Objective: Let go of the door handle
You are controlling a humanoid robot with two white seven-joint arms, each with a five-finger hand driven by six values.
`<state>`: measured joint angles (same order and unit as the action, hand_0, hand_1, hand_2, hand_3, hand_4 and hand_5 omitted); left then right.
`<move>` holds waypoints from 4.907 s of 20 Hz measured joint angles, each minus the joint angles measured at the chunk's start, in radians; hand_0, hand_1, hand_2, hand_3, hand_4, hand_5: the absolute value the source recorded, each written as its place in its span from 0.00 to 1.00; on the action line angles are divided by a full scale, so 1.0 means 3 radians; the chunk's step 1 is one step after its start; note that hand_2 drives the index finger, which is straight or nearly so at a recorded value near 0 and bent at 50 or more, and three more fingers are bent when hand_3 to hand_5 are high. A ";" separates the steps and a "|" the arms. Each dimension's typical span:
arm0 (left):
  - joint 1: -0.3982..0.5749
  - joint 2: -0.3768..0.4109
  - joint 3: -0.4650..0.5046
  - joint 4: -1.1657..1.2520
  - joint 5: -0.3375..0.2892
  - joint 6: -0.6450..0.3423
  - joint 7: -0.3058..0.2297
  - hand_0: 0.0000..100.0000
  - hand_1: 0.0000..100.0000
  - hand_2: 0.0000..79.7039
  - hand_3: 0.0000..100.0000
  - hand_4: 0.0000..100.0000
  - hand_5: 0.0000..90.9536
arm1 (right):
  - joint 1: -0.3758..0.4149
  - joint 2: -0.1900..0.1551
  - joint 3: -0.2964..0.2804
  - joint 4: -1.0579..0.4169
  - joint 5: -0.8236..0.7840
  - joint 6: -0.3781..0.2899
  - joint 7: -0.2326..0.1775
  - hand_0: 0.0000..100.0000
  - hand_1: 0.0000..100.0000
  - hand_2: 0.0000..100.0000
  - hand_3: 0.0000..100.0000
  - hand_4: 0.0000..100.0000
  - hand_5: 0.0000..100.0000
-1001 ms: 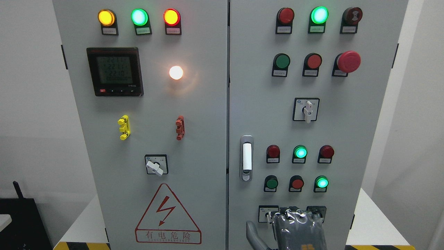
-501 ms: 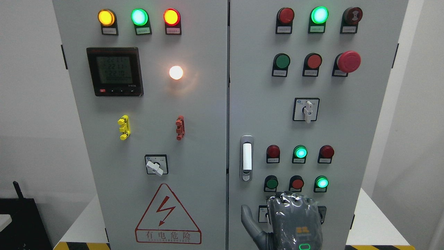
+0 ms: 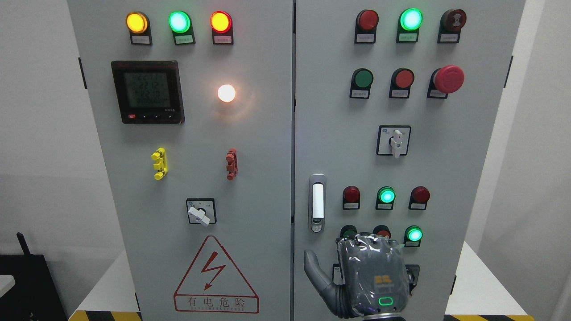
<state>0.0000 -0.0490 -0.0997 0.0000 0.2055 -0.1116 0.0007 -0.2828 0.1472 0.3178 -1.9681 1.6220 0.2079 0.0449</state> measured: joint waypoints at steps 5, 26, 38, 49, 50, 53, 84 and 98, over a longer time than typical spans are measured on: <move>0.0000 0.0000 0.0000 0.0000 0.0000 0.0000 0.0000 0.12 0.39 0.00 0.00 0.00 0.00 | -0.0045 0.0002 0.0019 0.0027 -0.0022 0.0050 0.0016 0.33 0.00 1.00 1.00 0.92 0.92; 0.0000 0.0000 0.0000 0.0000 0.0000 0.0000 0.0000 0.12 0.39 0.00 0.00 0.00 0.00 | -0.0249 0.0008 0.0075 0.0211 -0.0062 0.0230 0.0118 0.34 0.00 1.00 1.00 0.92 0.92; 0.0000 0.0000 0.0000 0.0000 0.0000 0.0000 0.0000 0.12 0.39 0.00 0.00 0.00 0.00 | -0.0315 0.0010 0.0069 0.0279 -0.0062 0.0236 0.0160 0.34 0.00 1.00 1.00 0.91 0.92; 0.0000 -0.0003 0.0003 0.0000 0.0000 0.0000 0.0000 0.12 0.39 0.00 0.00 0.00 0.00 | -0.0381 0.0008 0.0029 0.0359 -0.0063 0.0242 0.0168 0.35 0.00 1.00 1.00 0.92 0.92; 0.0000 -0.0003 0.0004 0.0000 0.0000 0.0000 0.0000 0.12 0.39 0.00 0.00 0.00 0.00 | -0.0387 0.0008 0.0024 0.0366 -0.0063 0.0248 0.0169 0.35 0.00 1.00 1.00 0.91 0.92; 0.0000 -0.0004 0.0004 0.0000 0.0000 0.0000 0.0000 0.12 0.39 0.00 0.00 0.00 0.00 | -0.0413 0.0008 0.0011 0.0384 -0.0063 0.0259 0.0194 0.35 0.00 1.00 1.00 0.92 0.92; 0.0000 -0.0005 0.0005 0.0000 0.0000 0.0000 0.0000 0.12 0.39 0.00 0.00 0.00 0.00 | -0.0578 0.0006 -0.0046 0.0524 -0.0138 0.0287 0.0251 0.39 0.00 1.00 1.00 0.91 0.92; 0.0000 -0.0005 0.0005 0.0000 0.0000 0.0000 0.0000 0.12 0.39 0.00 0.00 0.00 0.00 | -0.0617 0.0006 -0.0050 0.0553 -0.0154 0.0287 0.0258 0.41 0.00 1.00 1.00 0.93 0.92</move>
<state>0.0000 -0.0506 -0.0983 0.0000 0.2055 -0.1116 0.0007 -0.4680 0.1489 0.3029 -1.8022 1.5758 0.2941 0.1223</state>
